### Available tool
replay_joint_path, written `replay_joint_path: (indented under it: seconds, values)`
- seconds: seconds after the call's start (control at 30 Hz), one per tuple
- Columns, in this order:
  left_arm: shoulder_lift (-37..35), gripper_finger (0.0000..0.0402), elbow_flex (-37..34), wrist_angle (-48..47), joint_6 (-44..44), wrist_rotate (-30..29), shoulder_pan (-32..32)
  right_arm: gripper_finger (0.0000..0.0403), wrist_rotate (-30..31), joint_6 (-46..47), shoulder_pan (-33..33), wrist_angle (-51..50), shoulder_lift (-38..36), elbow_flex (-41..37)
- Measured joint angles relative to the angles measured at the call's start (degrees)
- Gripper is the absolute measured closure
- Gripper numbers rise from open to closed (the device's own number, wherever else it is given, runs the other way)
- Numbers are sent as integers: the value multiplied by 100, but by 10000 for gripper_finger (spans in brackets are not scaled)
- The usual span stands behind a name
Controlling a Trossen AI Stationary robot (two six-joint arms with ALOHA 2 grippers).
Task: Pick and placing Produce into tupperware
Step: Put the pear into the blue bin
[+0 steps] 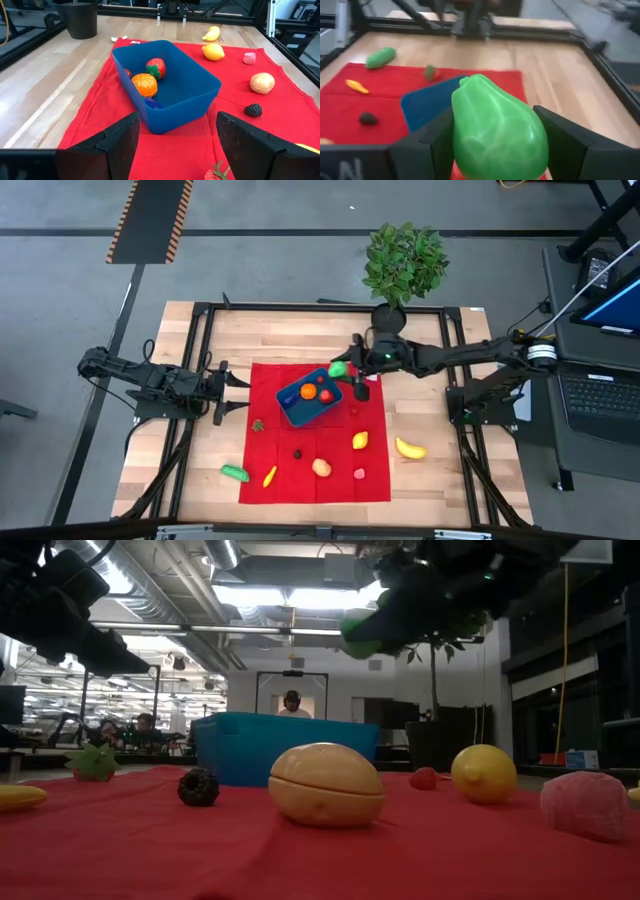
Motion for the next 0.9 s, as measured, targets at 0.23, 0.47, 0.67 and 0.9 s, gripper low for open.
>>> replay_joint_path:
  seconds: [0.23,0.47,0.67,0.9]
  values:
    - [-1,147,0,1,32,0,-2,170,-690,-407,-92,-1131,748,1256]
    - [0,147,0,2,32,0,-2,170,-906,-771,-90,-2311,1508,2313]
    - [0,147,0,2,30,0,0,170,-1265,-929,-94,-3013,1859,2879]
    - [0,147,0,4,30,0,0,170,-1271,-903,-5,-3195,2023,2988]
